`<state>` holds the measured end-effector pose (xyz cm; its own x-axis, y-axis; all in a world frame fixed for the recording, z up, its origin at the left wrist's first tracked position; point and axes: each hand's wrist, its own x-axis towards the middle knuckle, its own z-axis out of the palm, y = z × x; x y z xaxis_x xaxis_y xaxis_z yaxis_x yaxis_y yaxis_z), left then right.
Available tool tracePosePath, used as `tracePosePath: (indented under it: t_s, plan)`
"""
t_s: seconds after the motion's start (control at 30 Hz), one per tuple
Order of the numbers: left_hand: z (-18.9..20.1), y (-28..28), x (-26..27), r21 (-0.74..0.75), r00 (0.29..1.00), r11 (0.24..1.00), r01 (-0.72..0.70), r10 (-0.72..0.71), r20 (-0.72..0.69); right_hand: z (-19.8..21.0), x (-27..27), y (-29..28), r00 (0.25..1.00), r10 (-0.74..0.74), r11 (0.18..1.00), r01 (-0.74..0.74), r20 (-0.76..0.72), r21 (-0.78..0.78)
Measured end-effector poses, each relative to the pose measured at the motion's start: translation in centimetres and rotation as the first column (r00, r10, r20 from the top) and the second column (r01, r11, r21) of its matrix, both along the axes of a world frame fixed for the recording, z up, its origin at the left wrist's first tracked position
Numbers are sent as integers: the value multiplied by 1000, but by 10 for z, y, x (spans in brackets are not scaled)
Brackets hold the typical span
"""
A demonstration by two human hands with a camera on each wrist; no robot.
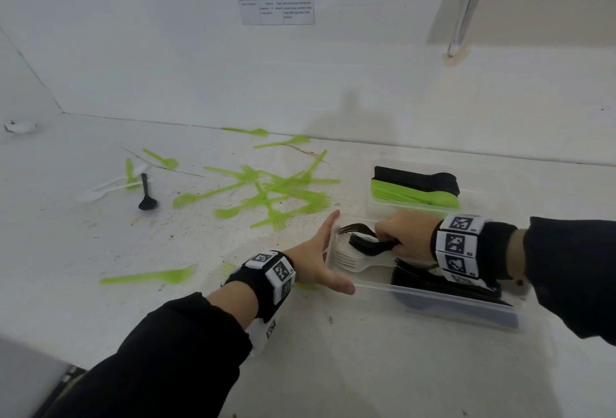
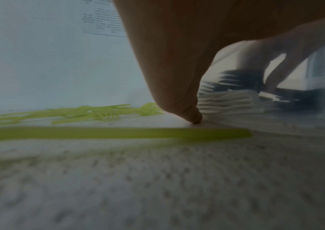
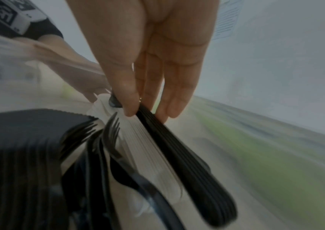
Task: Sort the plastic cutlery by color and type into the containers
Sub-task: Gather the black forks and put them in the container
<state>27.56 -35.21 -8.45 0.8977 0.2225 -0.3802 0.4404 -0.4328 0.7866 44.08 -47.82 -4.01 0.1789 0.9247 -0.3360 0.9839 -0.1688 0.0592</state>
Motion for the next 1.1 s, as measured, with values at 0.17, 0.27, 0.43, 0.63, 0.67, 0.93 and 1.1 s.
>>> tracePosePath:
  t_s: [0.17, 0.27, 0.43, 0.63, 0.67, 0.93, 1.1]
  plan:
    - [-1, 1, 1, -8, 1000, 1000, -2, 2, 10, 6, 1, 2, 999, -48, 997, 49, 20, -55]
    - [-2, 0, 1, -4, 1000, 1000, -3, 3, 14, 18, 6, -7, 996, -85, 996, 85, 19, -7]
    - [-4, 1, 1, 25, 1000, 1000, 1, -1, 16, 27, 6, -37, 990, -53, 956, 88, 133, -278]
    - [-5, 2, 2, 35, 1000, 999, 2, -2, 15, 21, 8, -61, 993, -56, 907, 93, 103, -410]
    - [-5, 2, 2, 30, 1000, 1000, 0, 0, 19, 19, 9, -62, 995, -53, 909, 84, 88, -407]
    - [-6, 2, 2, 20, 1000, 1000, -7, 7, 27, 15, 12, -60, 998, -68, 932, 61, -5, -358]
    - [-4, 2, 1, 32, 1000, 999, -9, 8, 9, 13, 4, -52, 1000, 15, 918, -15, -2, -397]
